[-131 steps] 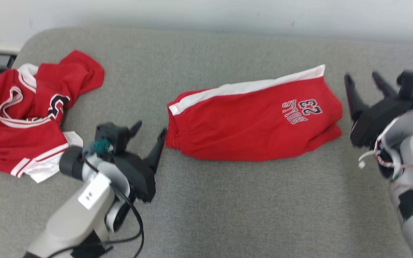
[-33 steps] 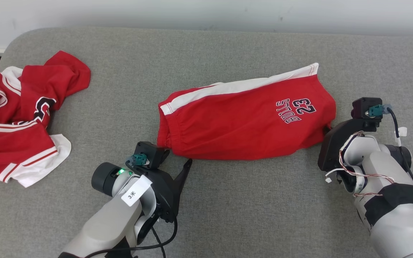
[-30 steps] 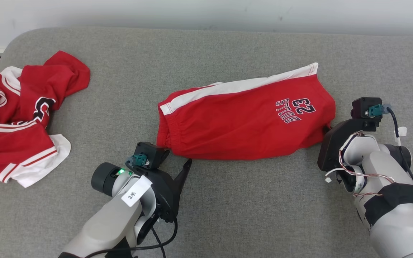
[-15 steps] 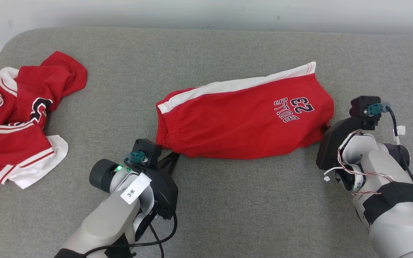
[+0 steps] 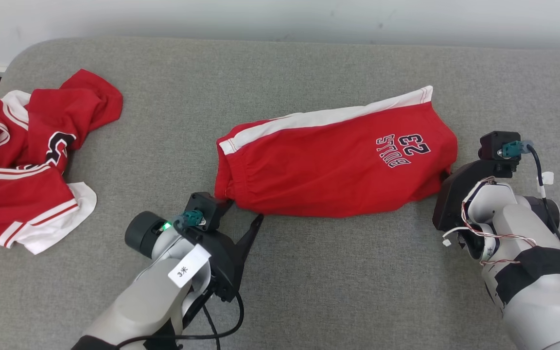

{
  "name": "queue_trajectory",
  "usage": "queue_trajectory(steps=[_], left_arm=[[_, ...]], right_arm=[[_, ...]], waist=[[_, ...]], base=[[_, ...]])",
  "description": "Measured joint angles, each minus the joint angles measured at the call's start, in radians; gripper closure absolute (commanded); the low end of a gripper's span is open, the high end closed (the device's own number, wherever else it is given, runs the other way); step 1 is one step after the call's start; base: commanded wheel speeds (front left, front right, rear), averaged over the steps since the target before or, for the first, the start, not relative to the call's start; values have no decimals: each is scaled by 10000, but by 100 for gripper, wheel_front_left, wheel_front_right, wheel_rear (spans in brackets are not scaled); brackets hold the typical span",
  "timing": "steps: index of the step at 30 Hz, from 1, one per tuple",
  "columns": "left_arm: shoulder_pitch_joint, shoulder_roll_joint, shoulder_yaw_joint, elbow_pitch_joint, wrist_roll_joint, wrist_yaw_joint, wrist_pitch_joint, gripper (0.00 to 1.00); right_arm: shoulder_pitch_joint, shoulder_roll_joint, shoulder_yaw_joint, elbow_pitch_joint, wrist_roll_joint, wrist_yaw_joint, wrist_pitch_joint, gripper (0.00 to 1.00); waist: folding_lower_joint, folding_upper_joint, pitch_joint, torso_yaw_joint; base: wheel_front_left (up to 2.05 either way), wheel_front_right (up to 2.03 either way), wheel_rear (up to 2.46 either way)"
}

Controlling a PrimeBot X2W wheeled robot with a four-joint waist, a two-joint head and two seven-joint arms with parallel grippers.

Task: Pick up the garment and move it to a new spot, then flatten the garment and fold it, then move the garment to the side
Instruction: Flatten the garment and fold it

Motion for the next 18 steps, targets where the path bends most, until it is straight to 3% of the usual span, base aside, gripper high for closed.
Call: queue_trajectory(steps=[6, 8, 9, 12, 13, 14, 15, 18], left_arm=[[-115, -15, -36, -27, 0, -77, -182, 0], [-115, -23, -63, -27, 0, -82, -184, 18], [-115, -23, -63, -27, 0, -82, -184, 36], [-115, -35, -92, -21, -2, -88, -245, 65], [-115, -35, -98, -13, -2, -90, -257, 81], [-115, -35, -109, -4, -2, -100, -257, 91], [-115, -35, -111, 2, -2, -161, -257, 98], [-114, -50, -130, 21, -4, -161, -259, 100]], right_arm=[[0, -23, 4, 48, 0, -10, 0, 100], [0, -23, 8, 50, 0, -12, 0, 100], [0, -23, 8, 50, 0, -12, 0, 100], [0, -25, 13, 52, 0, -12, 0, 100], [0, -23, 15, 52, 0, -12, 0, 100], [-1, -23, 19, 52, 0, -12, -2, 100], [-4, -21, 21, 52, 0, -10, -2, 100], [-13, -21, 27, 50, 0, -10, -2, 100]], waist=[[0, 0, -40, 58], [0, 0, -42, 59], [0, 0, -42, 59], [0, 0, -43, 47], [0, 0, -41, 39], [0, 0, -39, 30], [0, 0, -35, 20], [0, 0, -16, -10]], base=[[0, 0, 0], [0, 0, 0], [0, 0, 0], [0, 0, 0], [0, 0, 0], [0, 0, 0], [0, 0, 0], [0, 0, 0]])
